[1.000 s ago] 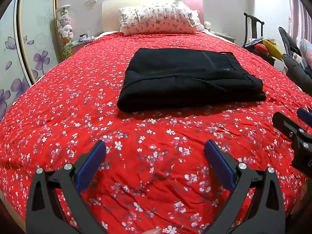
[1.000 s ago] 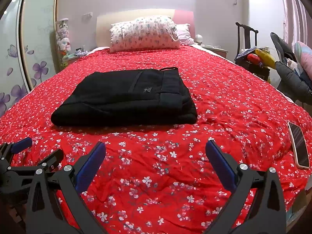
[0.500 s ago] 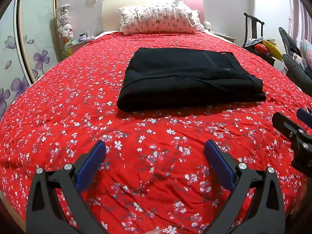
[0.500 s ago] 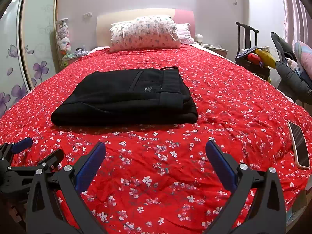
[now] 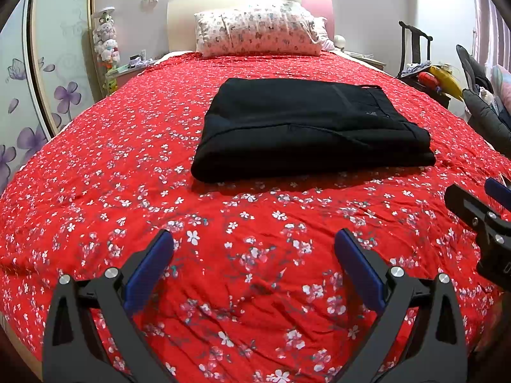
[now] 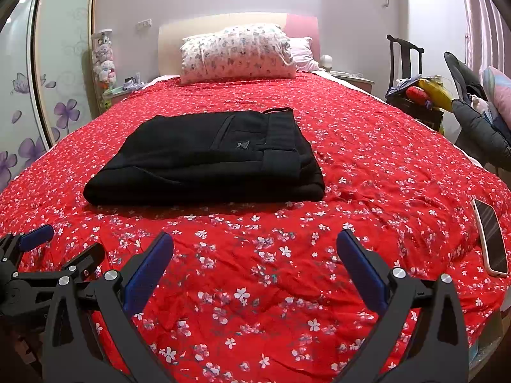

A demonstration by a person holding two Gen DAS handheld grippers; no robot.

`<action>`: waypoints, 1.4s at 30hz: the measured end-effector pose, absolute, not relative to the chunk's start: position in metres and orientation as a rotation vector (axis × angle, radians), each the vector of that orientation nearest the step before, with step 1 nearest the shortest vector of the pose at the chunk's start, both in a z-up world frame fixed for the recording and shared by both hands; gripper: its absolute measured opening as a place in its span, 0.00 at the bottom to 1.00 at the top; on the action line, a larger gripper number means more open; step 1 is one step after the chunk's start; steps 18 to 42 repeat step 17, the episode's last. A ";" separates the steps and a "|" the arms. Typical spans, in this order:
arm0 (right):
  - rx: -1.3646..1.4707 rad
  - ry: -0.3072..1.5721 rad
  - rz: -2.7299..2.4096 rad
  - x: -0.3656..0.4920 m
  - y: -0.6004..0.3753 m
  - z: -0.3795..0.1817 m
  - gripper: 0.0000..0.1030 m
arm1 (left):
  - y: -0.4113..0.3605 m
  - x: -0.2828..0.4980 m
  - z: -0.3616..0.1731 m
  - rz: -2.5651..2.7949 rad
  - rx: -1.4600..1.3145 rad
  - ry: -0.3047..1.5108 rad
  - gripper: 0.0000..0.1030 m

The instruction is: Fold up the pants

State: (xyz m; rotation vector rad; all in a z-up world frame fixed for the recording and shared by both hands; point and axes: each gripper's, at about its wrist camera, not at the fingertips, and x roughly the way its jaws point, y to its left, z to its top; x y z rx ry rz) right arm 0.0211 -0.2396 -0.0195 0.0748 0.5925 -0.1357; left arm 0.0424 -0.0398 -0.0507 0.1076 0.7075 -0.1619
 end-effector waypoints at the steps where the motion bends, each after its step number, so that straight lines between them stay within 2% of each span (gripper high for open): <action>1: 0.075 0.593 -0.136 0.021 -0.239 -0.020 0.99 | -0.040 0.043 -0.051 -0.163 0.108 0.707 0.98; 42: 0.076 0.597 -0.131 0.022 -0.240 -0.022 0.99 | -0.040 0.045 -0.052 -0.177 0.104 0.722 0.98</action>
